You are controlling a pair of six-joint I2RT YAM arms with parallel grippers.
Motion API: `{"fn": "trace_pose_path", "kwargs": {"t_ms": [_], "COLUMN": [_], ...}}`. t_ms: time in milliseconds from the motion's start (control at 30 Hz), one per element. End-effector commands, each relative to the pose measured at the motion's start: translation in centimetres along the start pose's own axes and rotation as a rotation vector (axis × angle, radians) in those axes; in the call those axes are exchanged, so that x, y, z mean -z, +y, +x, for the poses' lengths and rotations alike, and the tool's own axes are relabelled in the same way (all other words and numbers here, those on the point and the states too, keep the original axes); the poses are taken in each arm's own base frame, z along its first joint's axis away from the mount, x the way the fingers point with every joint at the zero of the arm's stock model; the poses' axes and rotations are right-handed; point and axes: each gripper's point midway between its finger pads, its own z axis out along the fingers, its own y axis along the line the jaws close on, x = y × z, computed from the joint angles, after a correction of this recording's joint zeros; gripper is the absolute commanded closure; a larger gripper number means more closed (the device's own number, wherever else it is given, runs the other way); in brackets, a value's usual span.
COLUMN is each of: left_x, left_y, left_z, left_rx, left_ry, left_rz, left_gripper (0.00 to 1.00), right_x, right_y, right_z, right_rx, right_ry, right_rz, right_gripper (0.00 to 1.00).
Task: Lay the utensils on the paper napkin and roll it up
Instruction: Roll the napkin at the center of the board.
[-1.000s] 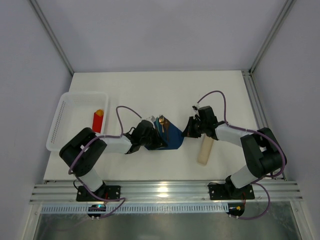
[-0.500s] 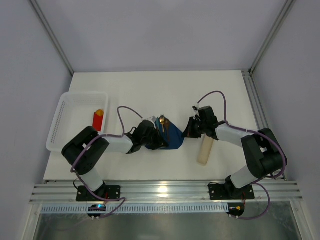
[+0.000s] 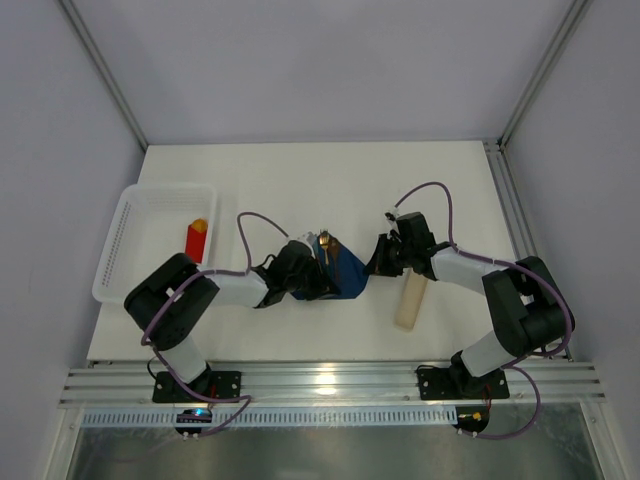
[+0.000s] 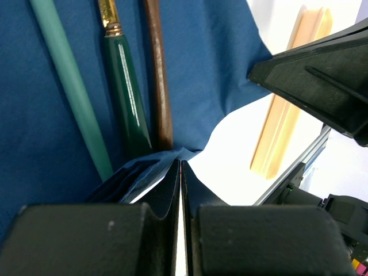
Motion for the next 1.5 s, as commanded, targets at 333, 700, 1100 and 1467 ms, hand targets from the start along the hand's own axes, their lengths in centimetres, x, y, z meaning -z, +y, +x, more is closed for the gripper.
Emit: {"fn": "trace_pose_path", "kwargs": {"t_ms": [333,700,1100,1467], "left_x": [-0.5,-0.9,-1.2,-0.7], "left_y": [-1.7,-0.7,0.1,0.9], "left_z": [-1.6,-1.5,-1.4,-1.3], "left_rx": [-0.042,-0.047,-0.081,-0.094], "left_ry": [-0.049,-0.044,-0.049,-0.056], "left_rz": [0.01,-0.039,-0.122,-0.165], "left_gripper": [1.0,1.0,1.0,1.0], "right_x": [0.6,0.6,0.7,1.0], "right_y": [1.4,1.4,1.4,1.8], "right_z": [-1.7,-1.6,-1.6,-2.2], "right_rx": [0.018,0.02,0.02,0.03], "right_ry": [-0.047,-0.048,-0.049,-0.061], "right_rz": [-0.036,-0.037,-0.035,-0.037], "right_gripper": [0.96,0.96,0.96,0.96]}}
